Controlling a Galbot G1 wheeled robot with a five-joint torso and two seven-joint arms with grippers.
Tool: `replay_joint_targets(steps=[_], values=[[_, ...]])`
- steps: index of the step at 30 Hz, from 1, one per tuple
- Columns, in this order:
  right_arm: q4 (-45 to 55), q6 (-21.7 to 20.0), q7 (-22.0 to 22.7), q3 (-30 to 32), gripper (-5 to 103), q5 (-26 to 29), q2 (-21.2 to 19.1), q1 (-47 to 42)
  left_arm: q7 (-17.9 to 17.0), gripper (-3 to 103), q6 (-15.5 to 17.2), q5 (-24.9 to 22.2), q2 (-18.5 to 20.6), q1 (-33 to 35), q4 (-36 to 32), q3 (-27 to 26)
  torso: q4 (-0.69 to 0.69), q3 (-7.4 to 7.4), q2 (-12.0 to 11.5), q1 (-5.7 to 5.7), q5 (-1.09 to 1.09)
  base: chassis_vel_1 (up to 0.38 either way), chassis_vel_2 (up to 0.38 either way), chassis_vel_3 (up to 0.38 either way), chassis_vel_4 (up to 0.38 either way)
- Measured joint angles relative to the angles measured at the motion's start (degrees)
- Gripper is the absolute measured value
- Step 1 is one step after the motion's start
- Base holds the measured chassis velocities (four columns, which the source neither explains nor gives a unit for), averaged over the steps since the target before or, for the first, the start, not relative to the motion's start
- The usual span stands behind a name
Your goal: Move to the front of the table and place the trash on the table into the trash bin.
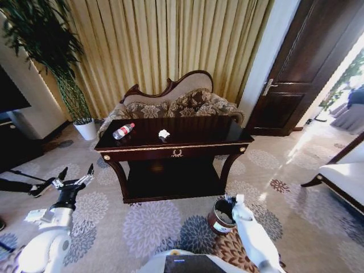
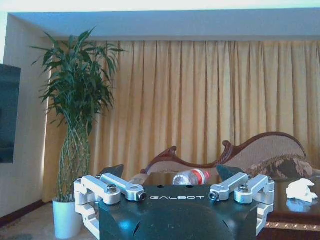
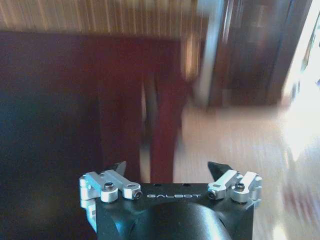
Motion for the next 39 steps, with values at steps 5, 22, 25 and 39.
replay_joint_targets(steps=[5, 22, 25, 39], values=[[19.35, -2.32, 0.0, 0.32, 100, -0.07, -0.29, -2.45, -0.01, 100, 0.2, 0.3, -0.38, -0.05, -0.12, 0.26, 0.0, 0.0, 0.01, 0.0, -0.02, 0.0, 0.0, 0.0, 0.0], [49.09, -14.17, -0.01, -5.48, 100, 12.15, -1.83, -8.64, -2.04, 100, 3.38, -0.67, 1.13, -0.2, -2.79, -1.39, -0.01, 0.0, 0.0, 0.0, 0.02, 0.0, 0.0, 0.0, 0.0], [49.03, -13.99, -0.01, -5.72, 100, 11.53, -1.53, -9.26, -2.35, 100, 4.41, -0.78, 1.13, -0.24, -3.52, -1.41, -0.01, 0.0, 0.0, 0.0, 0.03, 0.0, 0.0, 0.0, 0.0], [46.64, -11.82, -0.01, -5.59, 100, 8.85, -0.62, -9.69, -4.49, 100, 11.8, -3.18, 2.23, -1.27, -6.94, -3.04, -0.01, 0.0, 0.01, -0.02, 0.02, -0.098, 0.089, 0.089, -0.095]])
